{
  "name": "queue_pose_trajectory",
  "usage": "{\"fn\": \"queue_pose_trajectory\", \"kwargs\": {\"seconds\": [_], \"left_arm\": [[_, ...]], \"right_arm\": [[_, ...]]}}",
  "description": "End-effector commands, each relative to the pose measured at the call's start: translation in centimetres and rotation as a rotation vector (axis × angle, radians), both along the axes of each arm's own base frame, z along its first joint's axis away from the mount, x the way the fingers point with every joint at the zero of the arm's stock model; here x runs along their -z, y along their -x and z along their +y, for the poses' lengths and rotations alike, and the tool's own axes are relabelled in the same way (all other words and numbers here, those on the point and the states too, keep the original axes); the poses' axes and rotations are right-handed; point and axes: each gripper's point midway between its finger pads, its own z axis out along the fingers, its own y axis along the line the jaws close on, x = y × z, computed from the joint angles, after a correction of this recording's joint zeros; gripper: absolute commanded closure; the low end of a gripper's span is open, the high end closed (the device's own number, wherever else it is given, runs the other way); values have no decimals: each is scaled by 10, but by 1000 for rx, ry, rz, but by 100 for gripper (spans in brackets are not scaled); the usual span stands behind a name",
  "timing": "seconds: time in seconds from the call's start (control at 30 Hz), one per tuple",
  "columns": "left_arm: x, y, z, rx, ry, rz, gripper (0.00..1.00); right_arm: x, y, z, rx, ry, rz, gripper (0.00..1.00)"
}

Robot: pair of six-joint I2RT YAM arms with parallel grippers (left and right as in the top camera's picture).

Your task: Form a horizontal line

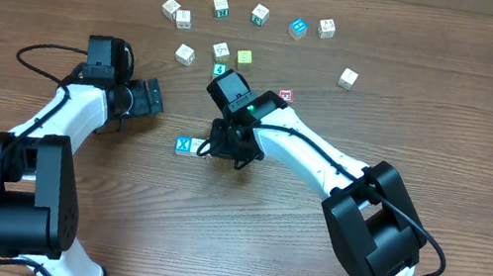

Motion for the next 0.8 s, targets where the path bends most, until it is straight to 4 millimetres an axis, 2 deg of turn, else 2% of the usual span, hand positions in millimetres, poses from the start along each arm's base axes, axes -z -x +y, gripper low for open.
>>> {"fn": "queue_pose_trajectory", "kwargs": {"seconds": [0.0, 0.17, 0.33, 0.6, 0.77], "left_arm": [[6, 3, -2, -5, 12, 17, 1], [6, 3, -2, -6, 12, 17, 1], [6, 3, -2, -5, 12, 17, 0], [6, 3, -2, -6, 12, 17, 0], [6, 3, -2, -6, 12, 17, 0]], "right_arm": [[-4, -3, -3, 12, 9, -24, 96], [-4, -14, -13, 32, 66, -83, 96], [-10, -43, -21, 76, 115, -223, 96], [-36, -88, 13, 88, -42, -420, 96], [-41, -91, 19, 91, -67, -442, 96]]}}
